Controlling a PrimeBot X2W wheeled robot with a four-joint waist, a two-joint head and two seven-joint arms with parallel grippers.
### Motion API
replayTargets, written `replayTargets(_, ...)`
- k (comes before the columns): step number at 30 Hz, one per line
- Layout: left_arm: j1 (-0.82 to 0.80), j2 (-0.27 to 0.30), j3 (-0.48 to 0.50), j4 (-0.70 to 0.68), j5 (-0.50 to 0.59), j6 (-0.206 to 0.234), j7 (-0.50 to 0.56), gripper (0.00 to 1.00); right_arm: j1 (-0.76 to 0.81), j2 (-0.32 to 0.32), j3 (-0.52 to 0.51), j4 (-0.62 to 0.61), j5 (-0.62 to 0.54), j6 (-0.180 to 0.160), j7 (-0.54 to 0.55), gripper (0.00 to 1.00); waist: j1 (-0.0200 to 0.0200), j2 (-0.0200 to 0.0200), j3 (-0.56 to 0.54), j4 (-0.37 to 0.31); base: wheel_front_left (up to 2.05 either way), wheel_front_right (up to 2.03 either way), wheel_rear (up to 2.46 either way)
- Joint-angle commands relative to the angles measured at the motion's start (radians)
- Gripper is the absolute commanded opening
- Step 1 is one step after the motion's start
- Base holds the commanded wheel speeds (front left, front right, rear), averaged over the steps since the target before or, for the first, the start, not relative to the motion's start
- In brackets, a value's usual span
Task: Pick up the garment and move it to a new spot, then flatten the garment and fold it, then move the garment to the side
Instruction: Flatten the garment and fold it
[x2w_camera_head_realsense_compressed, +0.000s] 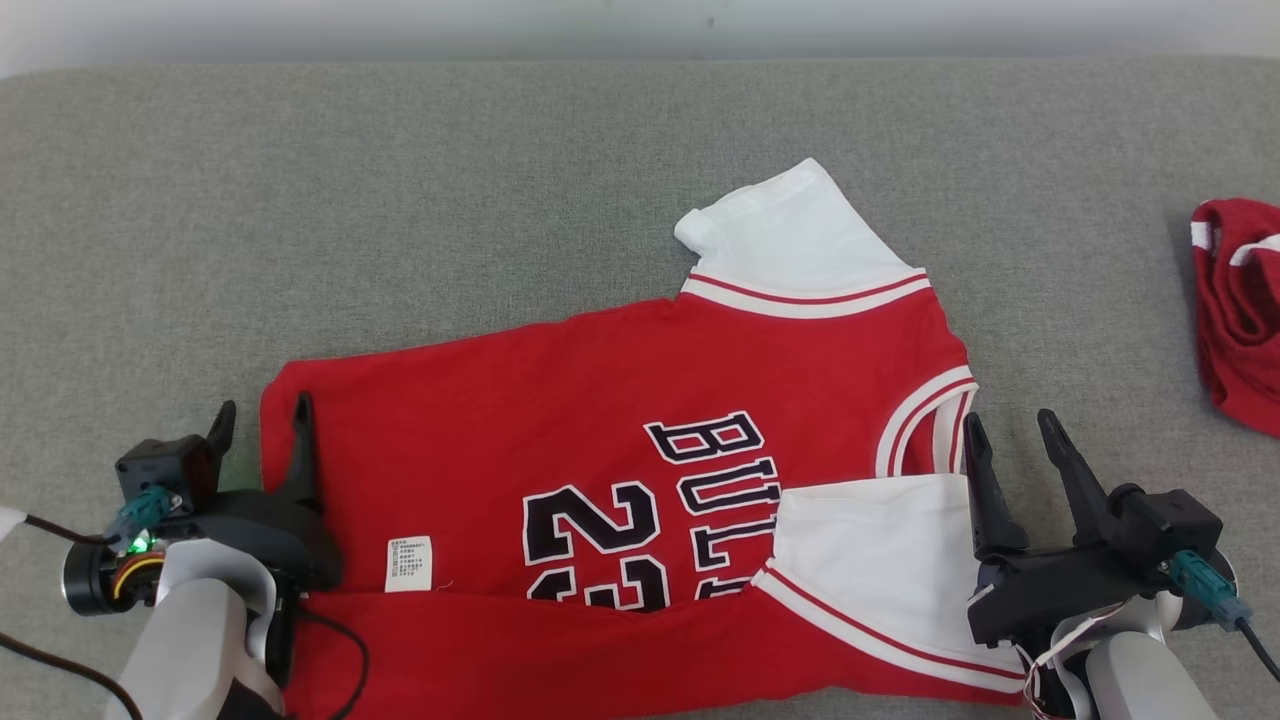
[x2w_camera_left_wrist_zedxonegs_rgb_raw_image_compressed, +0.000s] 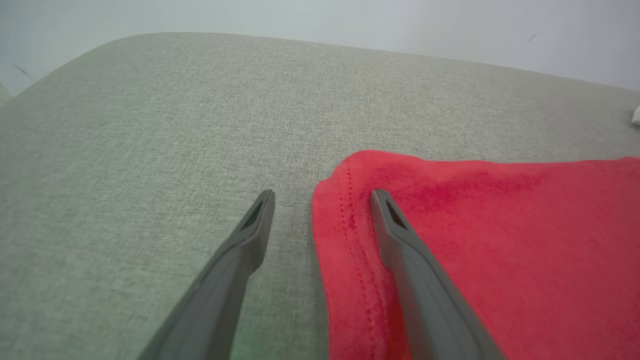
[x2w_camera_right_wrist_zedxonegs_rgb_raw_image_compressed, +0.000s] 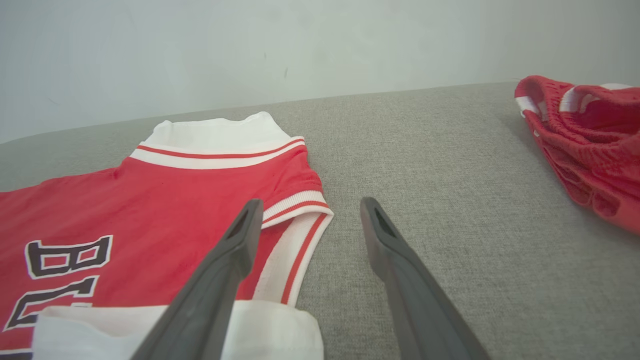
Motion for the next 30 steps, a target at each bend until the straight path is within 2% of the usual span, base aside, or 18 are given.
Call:
replayTargets(1,-0.018,0.009,0.006,0.017,0.008,0.006,0.0,1.0,-0.002,0.0,-0.001,-0.003,0.006,-0.001,0.0,1.0,-0.0002,-0.0001,0.002,-0.002,0.0,0.0,0.0)
replayTargets(9,-0.054,0.004,0.008,0.073,0.013,-0.001,0.0,1.0,-0.012,0.0,0.002,0.001,0.016,-0.001,0.0,1.0,-0.0002,-0.0001,0.007,0.006,0.0,0.0,0.0)
replayTargets(11,-0.067,0.002,0.003,0.09,0.015,-0.002,0.0,0.87,-0.017,0.002,0.005,0.002,0.018,-0.001,0.0,1.0,-0.0002,-0.0001,0.007,0.007,0.0,0.0,0.0)
replayTargets(13,-0.079,0.0,-0.004,0.102,0.019,-0.012,0.0,0.6,-0.021,0.001,0.008,-0.001,0.019,-0.001,0.0,1.0,-0.0002,-0.0001,0.008,0.007,0.0,0.0,0.0)
replayTargets(15,-0.09,0.0,-0.008,0.11,0.02,-0.014,0.0,0.44,-0.024,-0.001,0.009,-0.006,0.02,-0.001,0.0,1.0,-0.0002,-0.0001,0.009,0.006,0.0,0.0,0.0)
replayTargets(17,-0.1,-0.001,-0.008,0.133,0.015,-0.02,0.0,0.23,-0.035,-0.006,0.011,-0.008,0.026,-0.001,0.0,1.0,-0.0002,-0.0001,0.011,0.005,0.0,0.0,0.0)
replayTargets(19,-0.113,0.001,-0.009,0.153,0.013,-0.02,0.0,0.07,-0.049,-0.013,0.014,-0.012,0.032,-0.001,0.0,1.0,-0.0002,-0.0001,0.012,0.003,0.0,0.0,0.0)
replayTargets(20,-0.117,0.002,-0.012,0.164,0.015,-0.02,0.0,0.05,-0.056,-0.017,0.017,-0.014,0.034,-0.001,0.0,1.0,-0.0002,-0.0001,0.013,0.002,0.0,0.0,0.0)
replayTargets(23,-0.126,0.002,-0.019,0.194,0.021,-0.02,0.0,0.08,-0.086,-0.039,0.027,-0.018,0.045,-0.001,0.0,1.0,-0.0002,-0.0001,0.016,0.003,0.0,0.0,0.0)
replayTargets(24,-0.13,0.002,-0.021,0.199,0.02,-0.019,0.0,0.2,-0.099,-0.047,0.031,-0.02,0.047,-0.001,0.0,1.0,-0.0002,-0.0001,0.017,0.003,0.0,0.0,0.0)
replayTargets(25,-0.13,0.002,-0.021,0.199,0.02,-0.019,0.0,0.2,-0.099,-0.047,0.031,-0.02,0.047,-0.001,0.0,1.0,-0.0002,-0.0001,0.017,0.003,0.0,0.0,0.0)
replayTargets(26,-0.134,0.0,-0.022,0.201,0.017,-0.018,0.0,0.32,-0.11,-0.054,0.033,-0.024,0.051,-0.001,0.0,1.0,-0.0002,-0.0001,0.017,0.004,0.0,0.0,0.0)
replayTargets(27,-0.136,-0.001,-0.023,0.203,0.016,-0.017,0.0,0.62,-0.12,-0.061,0.036,-0.025,0.053,-0.001,0.0,1.0,-0.0002,-0.0001,0.016,0.005,0.0,0.0,0.0)
replayTargets(28,-0.137,-0.003,-0.023,0.206,0.014,-0.017,0.0,0.84,-0.128,-0.065,0.04,-0.027,0.052,-0.001,0.0,1.0,-0.0002,-0.0001,0.016,0.006,0.0,0.0,0.0)
replayTargets(29,-0.139,-0.003,-0.025,0.209,0.015,-0.016,0.0,0.96,-0.135,-0.068,0.044,-0.025,0.056,-0.001,0.0,1.0,-0.0002,-0.0001,0.016,0.007,0.0,0.0,0.0)
replayTargets(30,-0.141,-0.004,-0.027,0.212,0.015,-0.015,0.0,1.0,-0.141,-0.072,0.048,-0.026,0.058,-0.001,0.0,1.0,-0.0002,-0.0001,0.016,0.008,0.0,0.0,0.0)
